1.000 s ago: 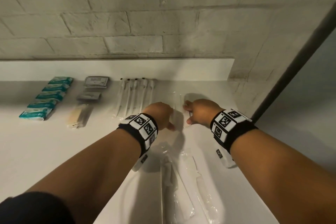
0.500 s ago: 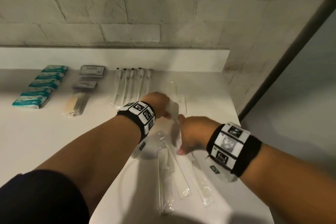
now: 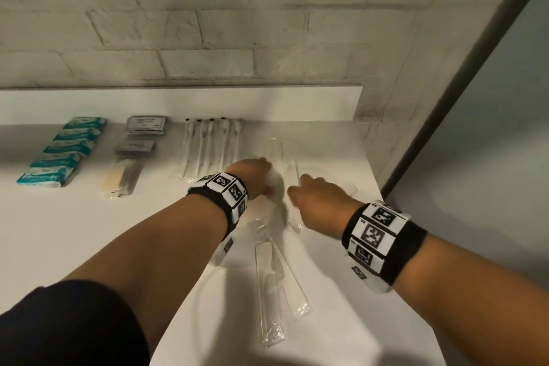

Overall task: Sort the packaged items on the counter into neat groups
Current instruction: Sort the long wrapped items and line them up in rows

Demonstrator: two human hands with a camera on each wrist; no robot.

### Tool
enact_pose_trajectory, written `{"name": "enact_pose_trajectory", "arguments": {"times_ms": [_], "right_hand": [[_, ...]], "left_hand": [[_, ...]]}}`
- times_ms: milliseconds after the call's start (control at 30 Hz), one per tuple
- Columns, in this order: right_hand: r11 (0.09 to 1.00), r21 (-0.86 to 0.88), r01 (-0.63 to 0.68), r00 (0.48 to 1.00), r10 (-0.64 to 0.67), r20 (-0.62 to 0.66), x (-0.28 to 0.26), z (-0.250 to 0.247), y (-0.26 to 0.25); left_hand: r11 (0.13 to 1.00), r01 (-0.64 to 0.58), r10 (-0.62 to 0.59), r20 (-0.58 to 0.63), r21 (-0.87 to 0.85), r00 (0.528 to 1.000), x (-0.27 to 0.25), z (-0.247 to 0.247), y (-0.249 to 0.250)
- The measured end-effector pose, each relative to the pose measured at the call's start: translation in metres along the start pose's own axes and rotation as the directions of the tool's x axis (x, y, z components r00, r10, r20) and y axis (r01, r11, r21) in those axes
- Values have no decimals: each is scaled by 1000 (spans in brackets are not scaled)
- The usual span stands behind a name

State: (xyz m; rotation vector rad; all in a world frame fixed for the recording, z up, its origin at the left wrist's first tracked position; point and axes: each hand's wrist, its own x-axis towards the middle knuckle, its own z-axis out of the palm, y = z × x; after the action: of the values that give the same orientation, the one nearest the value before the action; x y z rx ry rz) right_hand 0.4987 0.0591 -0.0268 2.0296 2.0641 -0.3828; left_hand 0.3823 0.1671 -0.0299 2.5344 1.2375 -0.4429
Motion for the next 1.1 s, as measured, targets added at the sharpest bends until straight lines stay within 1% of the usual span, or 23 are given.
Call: {"name": "enact_pose_trajectory", "arguments": {"times_ms": [67, 100, 200, 267, 333, 433, 500, 567, 633, 733, 800, 1000, 1033, 1100], "right_hand": [[985, 36, -170, 985, 170, 7, -1, -7, 5], [975, 36, -217, 976, 216, 38, 0, -8, 6], [970, -15, -244, 958, 243, 149, 3, 0, 8], [965, -36, -260, 952, 262, 159, 6, 8, 9], [959, -28, -282, 947, 283, 151, 9, 10, 13], [966, 38, -256, 958, 248, 147, 15, 6, 26], [955, 119, -272, 959, 260, 109, 24, 4, 39], [950, 141, -280, 960, 273, 65, 38, 6, 52], [965, 110, -239, 971, 234, 55, 48, 4, 60], [990, 49, -129, 989, 126, 72, 59, -5, 65], [994, 41, -97, 992, 93, 88, 65, -9, 65], [989, 91, -114, 988, 103, 116, 77, -9, 66], [986, 115, -118, 988, 106, 111, 77, -9, 67], [967, 225, -120, 991, 104, 82, 69, -9, 68]], "left_hand": [[1000, -15, 14, -17, -26, 1000, 2, 2, -4], [999, -14, 13, -24, -37, 1000, 4, 4, -6], [998, -1, -3, -74, -58, 997, 6, 7, -11], [996, -16, 3, -139, -93, 990, 9, 8, -11], [997, -36, 23, -175, -72, 984, 17, 6, -6], [998, -46, 51, -144, 38, 988, 32, 6, 7], [993, -40, 52, -109, 109, 993, 40, 8, 13], [986, -39, 54, -92, 160, 994, 45, 11, 14], [984, -28, 45, -90, 176, 995, 50, 14, 13], [979, -24, 39, -72, 201, 997, 52, 15, 13], [977, -19, 33, -65, 211, 997, 51, 15, 14], [984, -27, 41, -77, 174, 996, 52, 17, 12], [986, -29, 43, -81, 166, 996, 53, 17, 11], [986, -29, 44, -86, 163, 995, 52, 18, 9]]}}
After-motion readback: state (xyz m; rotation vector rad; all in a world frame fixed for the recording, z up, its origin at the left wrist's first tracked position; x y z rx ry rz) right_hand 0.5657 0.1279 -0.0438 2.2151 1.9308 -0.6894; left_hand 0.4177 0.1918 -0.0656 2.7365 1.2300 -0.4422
